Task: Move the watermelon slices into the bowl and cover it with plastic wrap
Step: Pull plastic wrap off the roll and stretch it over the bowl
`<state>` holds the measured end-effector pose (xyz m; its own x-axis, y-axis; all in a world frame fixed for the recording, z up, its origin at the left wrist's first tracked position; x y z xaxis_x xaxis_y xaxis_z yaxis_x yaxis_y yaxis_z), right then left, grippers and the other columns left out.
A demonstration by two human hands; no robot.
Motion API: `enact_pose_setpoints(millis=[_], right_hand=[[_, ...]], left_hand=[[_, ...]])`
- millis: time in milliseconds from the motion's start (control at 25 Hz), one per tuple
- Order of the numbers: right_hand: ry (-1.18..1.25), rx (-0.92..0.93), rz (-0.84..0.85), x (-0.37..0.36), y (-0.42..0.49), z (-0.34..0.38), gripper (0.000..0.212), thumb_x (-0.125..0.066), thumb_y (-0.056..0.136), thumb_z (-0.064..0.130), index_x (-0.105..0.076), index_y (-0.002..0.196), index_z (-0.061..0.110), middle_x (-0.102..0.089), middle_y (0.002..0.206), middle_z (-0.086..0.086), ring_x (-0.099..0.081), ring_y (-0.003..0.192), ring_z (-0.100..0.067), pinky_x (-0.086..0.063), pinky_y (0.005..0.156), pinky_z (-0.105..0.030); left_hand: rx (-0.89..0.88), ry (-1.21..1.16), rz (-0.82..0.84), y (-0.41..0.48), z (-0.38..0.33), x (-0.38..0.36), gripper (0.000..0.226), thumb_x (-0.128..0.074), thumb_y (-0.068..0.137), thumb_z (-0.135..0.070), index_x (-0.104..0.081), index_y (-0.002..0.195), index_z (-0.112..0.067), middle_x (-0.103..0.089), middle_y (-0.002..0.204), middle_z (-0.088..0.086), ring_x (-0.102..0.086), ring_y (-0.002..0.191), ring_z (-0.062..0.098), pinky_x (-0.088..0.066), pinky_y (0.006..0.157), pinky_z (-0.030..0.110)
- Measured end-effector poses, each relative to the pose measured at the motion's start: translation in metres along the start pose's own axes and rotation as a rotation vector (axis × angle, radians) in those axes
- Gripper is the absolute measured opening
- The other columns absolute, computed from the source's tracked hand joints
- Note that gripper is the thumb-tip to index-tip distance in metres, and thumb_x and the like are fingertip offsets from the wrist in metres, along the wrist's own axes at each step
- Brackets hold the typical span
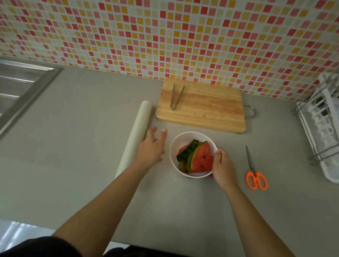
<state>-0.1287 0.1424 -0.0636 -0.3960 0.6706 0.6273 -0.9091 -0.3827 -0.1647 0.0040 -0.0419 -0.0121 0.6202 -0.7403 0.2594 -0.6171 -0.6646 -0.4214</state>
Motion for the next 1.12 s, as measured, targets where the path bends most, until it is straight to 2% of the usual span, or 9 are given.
enact_pose_setpoints(millis=[120, 200, 280, 440, 720, 800, 920, 1040, 1120], right_hand=[[-0.013, -0.003, -0.018, -0.001, 0.001, -0.002, 0.032, -0.025, 0.100, 0.029, -0.054, 0.104, 0.016, -0.060, 0.097, -0.012, -0.057, 0.094, -0.034, -0.033, 0.071, -0.032], [-0.020, -0.013, -0.036, -0.002, 0.001, -0.002, 0.033, -0.026, 0.100, 0.028, -0.054, 0.107, 0.014, -0.063, 0.104, -0.018, -0.057, 0.097, -0.036, -0.032, 0.071, -0.032], [-0.030, -0.011, -0.048, -0.002, 0.001, -0.002, 0.033, -0.026, 0.100, 0.027, -0.055, 0.110, 0.013, -0.063, 0.109, -0.021, -0.057, 0.099, -0.037, -0.032, 0.071, -0.032], [-0.032, -0.002, -0.050, -0.001, 0.001, -0.003, 0.036, -0.025, 0.100, 0.027, -0.053, 0.120, 0.017, -0.062, 0.117, -0.019, -0.056, 0.105, -0.037, -0.034, 0.076, -0.033], [-0.011, -0.069, -0.080, 0.006, -0.005, 0.000, 0.047, -0.025, 0.098, 0.039, -0.033, 0.142, 0.022, -0.054, 0.134, -0.013, -0.051, 0.117, -0.037, -0.037, 0.086, -0.038], [0.007, -0.036, -0.177, 0.020, -0.006, 0.007, 0.050, -0.028, 0.096, 0.044, -0.039, 0.137, 0.018, -0.054, 0.134, -0.010, -0.051, 0.120, -0.033, -0.037, 0.091, -0.037], [0.065, 0.147, -0.246, 0.046, 0.003, 0.042, 0.042, -0.038, 0.093, 0.041, -0.059, 0.115, 0.012, -0.066, 0.110, -0.012, -0.060, 0.101, -0.029, -0.034, 0.073, -0.023], [0.178, 0.278, -0.256, 0.074, 0.018, 0.098, 0.027, -0.048, 0.095, 0.031, -0.065, 0.108, 0.014, -0.067, 0.099, -0.001, -0.059, 0.085, -0.013, -0.036, 0.061, -0.007], [0.283, 0.317, -0.233, 0.091, 0.025, 0.135, 0.023, -0.050, 0.093, 0.034, -0.065, 0.106, 0.021, -0.066, 0.099, 0.007, -0.060, 0.087, -0.008, -0.041, 0.072, -0.008]], left_hand=[[-0.243, 0.274, -0.351, 0.022, 0.004, 0.058, 0.024, -0.043, 0.097, -0.026, -0.061, 0.108, -0.013, -0.058, 0.090, 0.003, -0.053, 0.082, 0.021, -0.036, 0.071, 0.025], [-0.139, 0.441, -0.330, 0.036, 0.020, 0.084, 0.026, -0.039, 0.098, -0.019, -0.055, 0.079, -0.010, -0.053, 0.080, 0.011, -0.047, 0.077, 0.023, -0.026, 0.064, 0.028], [-0.016, 0.488, -0.217, 0.042, 0.036, 0.086, 0.038, -0.037, 0.100, -0.030, -0.053, 0.073, -0.007, -0.054, 0.076, 0.013, -0.049, 0.075, 0.025, -0.030, 0.065, 0.031], [-0.014, 0.504, -0.152, 0.043, 0.039, 0.072, 0.042, -0.043, 0.097, -0.041, -0.054, 0.075, -0.006, -0.056, 0.078, 0.012, -0.054, 0.078, 0.030, -0.036, 0.066, 0.033], [0.044, 0.321, -0.157, 0.040, 0.029, 0.071, 0.041, -0.052, 0.094, -0.038, -0.061, 0.102, 0.001, -0.063, 0.099, 0.014, -0.061, 0.099, 0.034, -0.044, 0.077, 0.034], [-0.012, 0.174, -0.164, 0.034, 0.016, 0.068, 0.040, -0.054, 0.092, -0.037, -0.064, 0.104, -0.001, -0.067, 0.101, 0.014, -0.063, 0.096, 0.033, -0.051, 0.081, 0.040], [-0.167, 0.030, -0.130, 0.022, -0.031, 0.056, 0.036, -0.056, 0.090, -0.039, -0.063, 0.101, -0.005, -0.067, 0.095, 0.010, -0.065, 0.085, 0.025, -0.054, 0.079, 0.046], [-0.259, -0.112, -0.049, 0.005, -0.083, 0.033, 0.034, -0.060, 0.087, -0.042, -0.049, 0.113, -0.024, -0.060, 0.102, -0.004, -0.061, 0.090, 0.014, -0.053, 0.069, 0.031], [-0.299, -0.187, 0.013, -0.008, -0.105, 0.016, 0.037, -0.062, 0.086, -0.041, -0.044, 0.116, -0.028, -0.058, 0.106, -0.006, -0.061, 0.093, 0.013, -0.051, 0.067, 0.027]])
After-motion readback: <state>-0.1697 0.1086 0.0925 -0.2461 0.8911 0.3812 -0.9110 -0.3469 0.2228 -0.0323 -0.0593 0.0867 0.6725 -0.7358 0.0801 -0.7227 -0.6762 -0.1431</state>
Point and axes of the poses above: each hand's wrist, its own y-axis towards the middle knuckle, its own x-axis out of the back of the hand, z = x × y, the point moved 3 cm from there along y, towards the middle knuckle
